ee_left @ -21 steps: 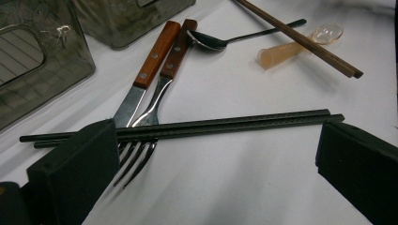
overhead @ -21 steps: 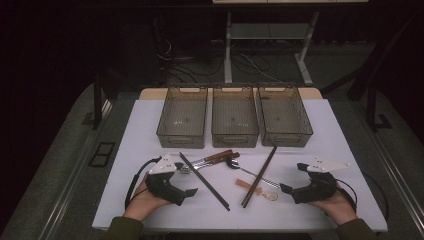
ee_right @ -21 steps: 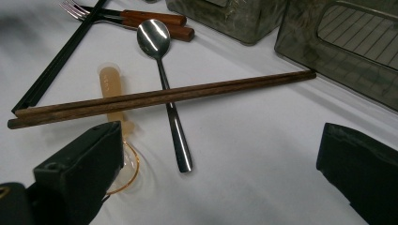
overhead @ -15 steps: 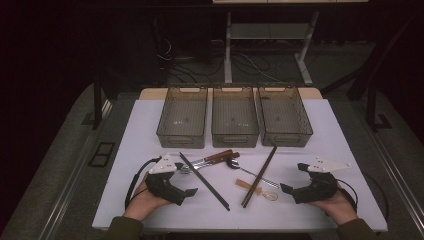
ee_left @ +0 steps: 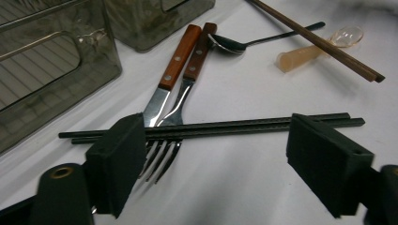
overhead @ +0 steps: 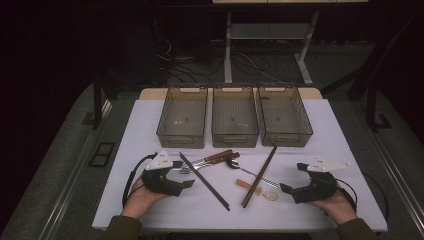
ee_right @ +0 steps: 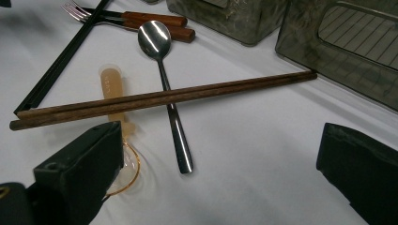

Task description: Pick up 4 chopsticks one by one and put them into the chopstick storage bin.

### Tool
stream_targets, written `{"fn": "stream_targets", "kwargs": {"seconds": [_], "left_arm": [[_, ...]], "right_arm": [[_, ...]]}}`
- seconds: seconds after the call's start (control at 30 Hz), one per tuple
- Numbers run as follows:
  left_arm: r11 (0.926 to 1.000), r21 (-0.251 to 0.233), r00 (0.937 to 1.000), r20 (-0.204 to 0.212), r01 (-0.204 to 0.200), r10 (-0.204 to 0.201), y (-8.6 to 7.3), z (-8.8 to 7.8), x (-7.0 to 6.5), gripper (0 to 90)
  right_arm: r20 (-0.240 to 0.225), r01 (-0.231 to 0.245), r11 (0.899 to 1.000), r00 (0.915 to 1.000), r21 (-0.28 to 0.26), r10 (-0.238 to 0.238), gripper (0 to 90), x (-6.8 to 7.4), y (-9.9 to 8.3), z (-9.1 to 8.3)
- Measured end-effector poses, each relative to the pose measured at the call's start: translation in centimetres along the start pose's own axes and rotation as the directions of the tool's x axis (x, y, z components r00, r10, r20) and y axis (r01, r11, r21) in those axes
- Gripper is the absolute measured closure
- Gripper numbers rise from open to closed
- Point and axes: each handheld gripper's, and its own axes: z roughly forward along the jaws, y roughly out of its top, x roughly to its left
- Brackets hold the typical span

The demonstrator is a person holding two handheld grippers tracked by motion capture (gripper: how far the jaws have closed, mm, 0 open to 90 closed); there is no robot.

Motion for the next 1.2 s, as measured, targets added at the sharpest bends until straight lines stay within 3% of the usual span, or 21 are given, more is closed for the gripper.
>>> {"fn": "stream_targets", "kwargs": {"seconds": [0.23,0.27,0.43,0.47,0.77,1.17,1.2], "left_arm": [[1.0,0.005,0.9993,-0.037,0.002,-0.002,0.3,-0.4,0.7,39.7],[1.0,0.001,0.999,-0.044,0.007,-0.007,0.3,-0.5,0.8,45.4],[0.9988,0.006,0.9953,-0.084,0.049,-0.048,0.3,-0.7,1.8,56.3],[0.9987,0.009,0.9951,-0.086,0.049,-0.048,0.3,-0.7,1.9,62.4],[0.9982,0.008,0.9899,-0.13,0.06,-0.058,0.5,-0.6,2.9,86.5],[0.9955,0.052,0.985,-0.158,0.079,-0.07,0.4,0.8,4.8,89.1],[0.9947,0.079,0.9853,-0.163,0.066,-0.052,0.5,1.1,5.1,89.2]], "right_arm": [[-0.001,-0.001,1.0,1.0,-0.001,0.001,1.2,0.0,0.0,0.0],[-0.002,-0.001,1.0,1.0,-0.001,0.001,1.2,0.0,0.0,0.1],[0.0,0.0,1.0,1.0,0.0,0.0,1.2,0.1,0.0,0.0],[-0.001,0.002,1.0,1.0,-0.002,-0.002,1.2,0.2,0.0,0.0],[-0.001,0.008,1.0,1.0,0.004,-0.008,1.2,0.2,0.0,0.1],[0.0,0.009,1.0,1.0,0.003,-0.009,1.2,0.2,0.0,0.3],[0.001,0.007,1.0,1.0,0.004,-0.007,1.2,0.3,0.0,0.2]]}}
